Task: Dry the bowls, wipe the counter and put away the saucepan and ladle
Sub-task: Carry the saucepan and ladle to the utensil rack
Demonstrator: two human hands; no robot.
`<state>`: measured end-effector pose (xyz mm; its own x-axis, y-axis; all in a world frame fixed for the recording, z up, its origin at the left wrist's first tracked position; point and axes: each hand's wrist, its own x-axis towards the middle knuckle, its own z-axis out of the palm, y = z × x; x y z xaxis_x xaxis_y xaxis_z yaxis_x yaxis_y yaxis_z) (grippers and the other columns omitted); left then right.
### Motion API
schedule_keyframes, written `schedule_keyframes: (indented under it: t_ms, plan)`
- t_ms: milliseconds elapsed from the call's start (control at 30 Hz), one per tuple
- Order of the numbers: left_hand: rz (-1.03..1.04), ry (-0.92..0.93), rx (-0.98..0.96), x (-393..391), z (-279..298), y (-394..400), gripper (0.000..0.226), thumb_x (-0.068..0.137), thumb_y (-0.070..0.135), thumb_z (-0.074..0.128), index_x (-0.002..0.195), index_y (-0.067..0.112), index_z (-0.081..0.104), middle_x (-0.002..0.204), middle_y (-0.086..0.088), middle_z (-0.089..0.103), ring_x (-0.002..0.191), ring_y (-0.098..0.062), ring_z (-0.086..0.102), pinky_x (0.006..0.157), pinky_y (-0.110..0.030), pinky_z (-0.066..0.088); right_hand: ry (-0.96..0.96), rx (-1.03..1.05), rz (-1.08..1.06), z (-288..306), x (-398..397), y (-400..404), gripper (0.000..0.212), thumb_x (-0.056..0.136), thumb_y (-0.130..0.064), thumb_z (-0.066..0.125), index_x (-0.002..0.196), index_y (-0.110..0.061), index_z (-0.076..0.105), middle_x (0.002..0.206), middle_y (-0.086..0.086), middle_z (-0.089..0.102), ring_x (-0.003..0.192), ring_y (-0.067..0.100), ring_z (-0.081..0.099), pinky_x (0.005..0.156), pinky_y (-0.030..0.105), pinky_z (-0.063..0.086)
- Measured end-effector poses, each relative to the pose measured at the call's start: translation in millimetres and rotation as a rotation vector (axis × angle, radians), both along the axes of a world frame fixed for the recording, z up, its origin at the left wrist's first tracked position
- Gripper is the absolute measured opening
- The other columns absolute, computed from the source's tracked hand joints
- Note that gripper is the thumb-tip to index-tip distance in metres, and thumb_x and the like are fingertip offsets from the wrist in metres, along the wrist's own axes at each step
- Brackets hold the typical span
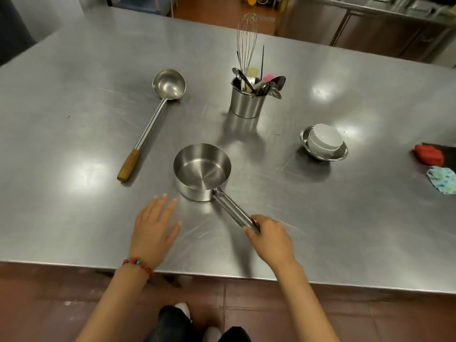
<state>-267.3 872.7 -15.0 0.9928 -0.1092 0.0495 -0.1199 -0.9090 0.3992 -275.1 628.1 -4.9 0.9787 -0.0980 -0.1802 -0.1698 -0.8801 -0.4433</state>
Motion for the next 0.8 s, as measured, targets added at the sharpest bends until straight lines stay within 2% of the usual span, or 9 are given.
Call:
schedule_keyframes:
  t_ms: [100,167,300,433,500,633,800]
  plan:
    - [0.018,0.013,0.015,-16.2,-1.6,-0.9,0.065,0.081,0.041,0.029,0.125,0.0,0.054,0.131,-0.027,0.051,0.123,-0.044,0.045,0.098,-0.055,0.039,0.103,0.321,-0.116,-4.4,-3.9,11.1,0.017,0.083,-0.035,0.06,0.088,-0.02,0.066,0.063,-0.004,0.059,0.054,0.017,0.055,0.051,0.025,0.038]
    - [0.031,0.01,0.03,-24.3,-2.3,0.1,0.063,0.081,0.039,0.031,0.123,-0.001,0.055,0.128,-0.027,0.053,0.12,-0.046,0.048,0.094,-0.056,0.041,0.165,0.47,-0.194,-8.8,-3.3,18.2,0.017,0.083,-0.031,0.061,0.081,-0.014,0.066,0.058,-0.001,0.058,0.049,0.017,0.057,0.046,0.026,0.043]
    - [0.065,-0.018,0.067,-37.3,-3.5,2.7,0.056,0.081,0.035,0.038,0.118,-0.001,0.059,0.124,-0.028,0.057,0.114,-0.048,0.052,0.088,-0.06,0.045,0.342,0.905,-0.372,-12.2,-2.9,31.5,0.016,0.087,-0.021,0.061,0.084,-0.005,0.063,0.07,0.009,0.065,0.044,0.017,0.062,0.042,0.024,0.051]
    - [0.131,-0.058,0.082,-45.1,-9.3,8.9,0.047,0.079,0.019,0.065,0.122,0.001,0.057,0.127,-0.027,0.054,0.119,-0.047,0.048,0.093,-0.061,0.039,0.484,1.141,-0.492,-10.5,-3.7,48.2,0.021,0.089,-0.02,0.058,0.092,0.001,0.057,0.07,0.016,0.066,0.047,0.024,0.063,0.044,0.031,0.055]
    - [0.15,-0.07,0.09,-45.6,-12.2,13.7,0.048,0.079,0.019,0.064,0.123,0.002,0.056,0.129,-0.025,0.053,0.121,-0.046,0.047,0.095,-0.06,0.037,0.513,1.203,-0.548,-8.9,-3.2,59.7,0.02,0.091,-0.019,0.054,0.092,0.002,0.055,0.066,0.015,0.061,0.041,0.022,0.059,0.039,0.028,0.052]
    - [0.189,-0.055,0.073,-36.7,-18.0,23.2,0.051,0.08,0.016,0.068,0.127,0.005,0.052,0.136,-0.023,0.048,0.128,-0.043,0.04,0.102,-0.057,0.032,0.476,1.154,-0.556,-7.3,-0.2,80.8,0.022,0.093,-0.022,0.048,0.085,-0.002,0.053,0.061,0.011,0.052,0.031,0.016,0.047,0.033,0.022,0.041]
    - [0.205,-0.041,0.058,-7.0,-24.5,42.3,0.053,0.086,0.022,0.061,0.135,0.01,0.044,0.143,-0.018,0.04,0.136,-0.036,0.031,0.11,-0.05,0.023,0.394,1.119,-0.538,-14.7,11.5,93.3,0.031,0.095,-0.03,0.047,0.082,-0.001,0.052,0.059,0.01,0.051,0.033,0.016,0.046,0.034,0.023,0.04]
